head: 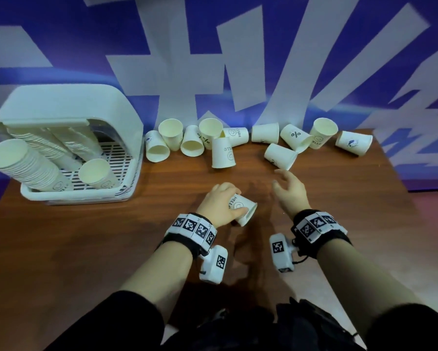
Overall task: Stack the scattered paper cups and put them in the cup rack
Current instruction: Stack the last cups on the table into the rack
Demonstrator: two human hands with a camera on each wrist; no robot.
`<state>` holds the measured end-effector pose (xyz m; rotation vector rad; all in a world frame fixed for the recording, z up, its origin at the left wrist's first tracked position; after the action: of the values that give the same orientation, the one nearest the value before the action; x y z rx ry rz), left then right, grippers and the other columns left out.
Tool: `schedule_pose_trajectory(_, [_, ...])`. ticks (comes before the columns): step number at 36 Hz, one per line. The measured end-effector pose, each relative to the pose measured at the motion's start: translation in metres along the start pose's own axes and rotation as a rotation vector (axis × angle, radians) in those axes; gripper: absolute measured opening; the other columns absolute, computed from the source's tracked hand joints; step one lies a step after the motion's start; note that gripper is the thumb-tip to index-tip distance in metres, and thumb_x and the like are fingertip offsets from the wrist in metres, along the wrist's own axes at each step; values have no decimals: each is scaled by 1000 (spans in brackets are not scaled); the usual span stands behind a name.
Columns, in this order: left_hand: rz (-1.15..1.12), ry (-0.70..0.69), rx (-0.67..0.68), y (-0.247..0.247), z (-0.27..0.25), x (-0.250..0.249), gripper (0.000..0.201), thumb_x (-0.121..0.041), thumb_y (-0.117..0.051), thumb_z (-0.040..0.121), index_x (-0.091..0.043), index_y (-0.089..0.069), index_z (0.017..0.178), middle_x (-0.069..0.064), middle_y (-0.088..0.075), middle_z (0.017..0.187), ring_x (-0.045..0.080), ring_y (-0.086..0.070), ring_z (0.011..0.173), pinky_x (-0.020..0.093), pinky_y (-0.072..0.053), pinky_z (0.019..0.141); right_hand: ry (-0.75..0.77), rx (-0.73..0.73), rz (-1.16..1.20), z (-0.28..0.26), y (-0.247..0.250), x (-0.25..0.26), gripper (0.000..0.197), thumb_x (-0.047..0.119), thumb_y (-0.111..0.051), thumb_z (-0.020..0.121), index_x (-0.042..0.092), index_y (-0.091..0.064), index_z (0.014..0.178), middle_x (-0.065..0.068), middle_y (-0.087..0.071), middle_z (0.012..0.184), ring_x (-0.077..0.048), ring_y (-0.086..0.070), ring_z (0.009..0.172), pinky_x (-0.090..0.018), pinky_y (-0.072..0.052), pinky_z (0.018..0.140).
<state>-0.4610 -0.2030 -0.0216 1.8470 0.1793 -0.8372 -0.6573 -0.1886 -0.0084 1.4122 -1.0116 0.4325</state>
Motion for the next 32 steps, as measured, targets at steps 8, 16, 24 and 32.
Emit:
schedule_pose_trajectory(8, [147, -6, 2, -21, 22, -9, 57, -50, -65, 82, -23, -53, 129, -7, -43, 138, 15, -28, 132, 33, -18, 108, -172, -74, 89, 33, 17, -26, 37, 20, -52, 90, 14, -52, 127, -8, -54, 127, -22, -53, 114, -40, -45, 99])
schedule_pose_trajectory(16, [143, -25, -84, -29, 34, -10, 47, -49, -63, 83, -22, -58, 121, -10, -51, 128, 11, -34, 126, 26, -16, 101, -342, -130, 206, 70, 17, -40, 40, 26, -57, 86, 13, -54, 123, -4, -57, 124, -20, -53, 112, -34, -44, 95])
schedule_pose_trajectory(24, [174, -64, -77, -26, 42, -13, 38, -51, -58, 87, -22, -63, 111, -10, -58, 119, 12, -46, 117, 24, -23, 101, -338, -103, 106, 95, 8, -41, 38, 25, -58, 88, 7, -56, 122, -9, -58, 124, -25, -53, 113, -25, -36, 86])
schedule_pose_trajectory(32, [258, -95, -51, -22, 48, -16, 38, -47, -52, 91, -16, -65, 109, -5, -63, 114, 15, -54, 109, 27, -33, 95, -337, -147, 87, 97, 5, -41, 26, 20, -55, 90, 6, -61, 112, -11, -63, 114, -27, -56, 108, -26, -38, 81])
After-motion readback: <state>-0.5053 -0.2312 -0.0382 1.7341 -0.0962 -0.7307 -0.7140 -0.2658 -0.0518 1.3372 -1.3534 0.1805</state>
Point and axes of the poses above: each hand's wrist, its own z-axis towards the middle knuckle, its own y-axis out of the back of the hand, x = y × z, the point moved 1 cm from there along z, towards the middle knuckle
